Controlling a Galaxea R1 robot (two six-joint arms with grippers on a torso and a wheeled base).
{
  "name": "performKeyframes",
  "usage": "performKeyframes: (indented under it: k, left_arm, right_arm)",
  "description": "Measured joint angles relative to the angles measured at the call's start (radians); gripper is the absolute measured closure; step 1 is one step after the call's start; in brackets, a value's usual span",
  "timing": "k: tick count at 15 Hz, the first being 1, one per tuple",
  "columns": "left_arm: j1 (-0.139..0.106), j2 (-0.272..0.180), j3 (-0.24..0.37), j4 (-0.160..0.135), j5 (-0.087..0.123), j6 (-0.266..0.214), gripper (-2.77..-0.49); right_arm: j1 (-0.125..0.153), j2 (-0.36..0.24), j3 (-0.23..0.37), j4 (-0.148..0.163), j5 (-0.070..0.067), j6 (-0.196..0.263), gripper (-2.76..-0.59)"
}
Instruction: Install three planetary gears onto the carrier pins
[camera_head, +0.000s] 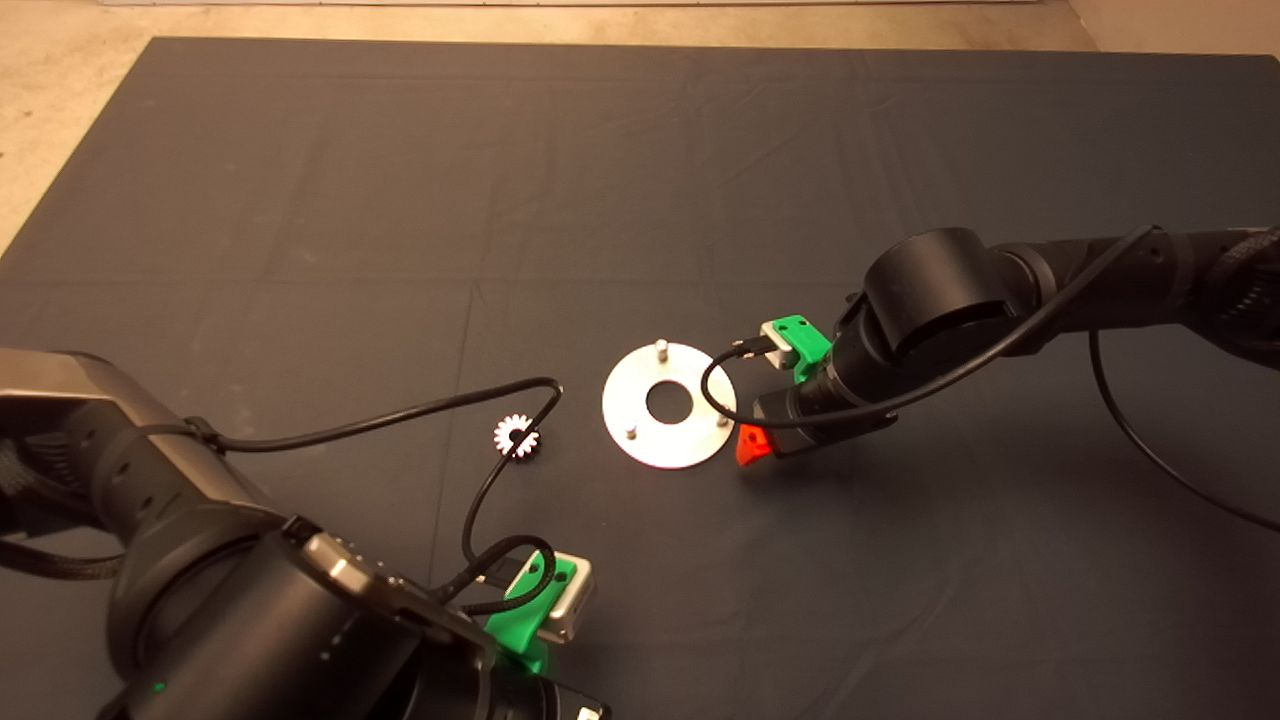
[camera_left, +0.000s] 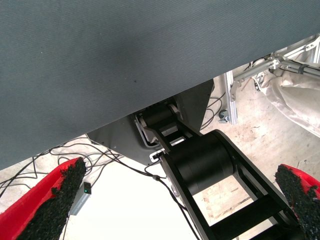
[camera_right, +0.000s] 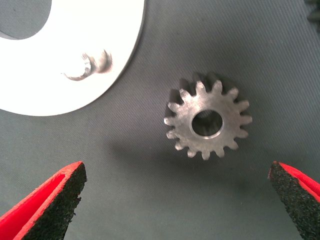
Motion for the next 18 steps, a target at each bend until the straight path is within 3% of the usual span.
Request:
performKeyframes:
  k: [8,14,18]
  left_arm:
    - [0.002,0.000,0.000,0.002,0.000,0.000,-2.76]
    - [0.017,0.000,0.000,0.006,0.000,0.000,-2.76]
    - [0.017,0.000,0.000,0.006,0.000,0.000,-2.76]
  right_arm:
    - [0.000,0.001,-0.048,0.000,0.001,-0.059,-2.73]
    - [0.000,0.003,-0.068,-0.001,0.001,-0.074,-2.69]
    - [-0.001,0.004,-0.076,-0.003,0.001,-0.078,-2.51]
